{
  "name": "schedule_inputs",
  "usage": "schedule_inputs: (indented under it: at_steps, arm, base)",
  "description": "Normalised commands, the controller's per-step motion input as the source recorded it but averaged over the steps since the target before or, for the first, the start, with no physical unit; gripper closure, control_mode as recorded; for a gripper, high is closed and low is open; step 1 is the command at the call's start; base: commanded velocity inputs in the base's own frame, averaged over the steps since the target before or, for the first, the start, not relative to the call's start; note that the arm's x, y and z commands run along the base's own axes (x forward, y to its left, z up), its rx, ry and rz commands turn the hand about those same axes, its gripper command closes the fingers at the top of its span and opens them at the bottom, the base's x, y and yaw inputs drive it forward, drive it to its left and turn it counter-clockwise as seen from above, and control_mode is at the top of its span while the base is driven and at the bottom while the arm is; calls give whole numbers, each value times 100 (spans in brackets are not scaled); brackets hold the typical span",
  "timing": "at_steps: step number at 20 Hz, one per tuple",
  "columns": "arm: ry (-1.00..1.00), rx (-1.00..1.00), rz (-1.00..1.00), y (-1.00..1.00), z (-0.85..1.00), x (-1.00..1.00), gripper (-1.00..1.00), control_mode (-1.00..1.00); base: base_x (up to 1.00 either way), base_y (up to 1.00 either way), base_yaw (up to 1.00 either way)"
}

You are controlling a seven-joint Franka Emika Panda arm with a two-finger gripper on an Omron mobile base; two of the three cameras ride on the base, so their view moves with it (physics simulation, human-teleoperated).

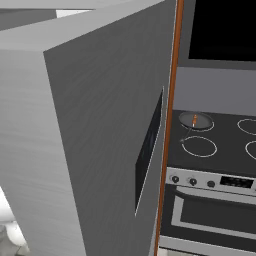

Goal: Place the cold items (mushroom and carrot) from the fridge in one tupperware on the dining counter. Place the warm items (kebab skewer and hot dog) in the stove area in another tupperware.

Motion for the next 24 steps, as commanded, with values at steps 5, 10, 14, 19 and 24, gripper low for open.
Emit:
schedule_inputs:
  at_steps: [5,10,14,19,24]
  arm:
    - [-5,2,16,0,-35,49,-100,-100]
    - [4,0,5,0,-16,49,-100,-100]
    - [3,0,4,0,-23,44,-100,-100]
    - [1,0,4,0,-29,31,-100,-100]
    - [1,0,0,0,-24,21,-100,-100]
  base:
    - [0,0,0]
    - [0,0,0]
    - [0,0,0]
    - [0,0,0]
    - [0,0,0]
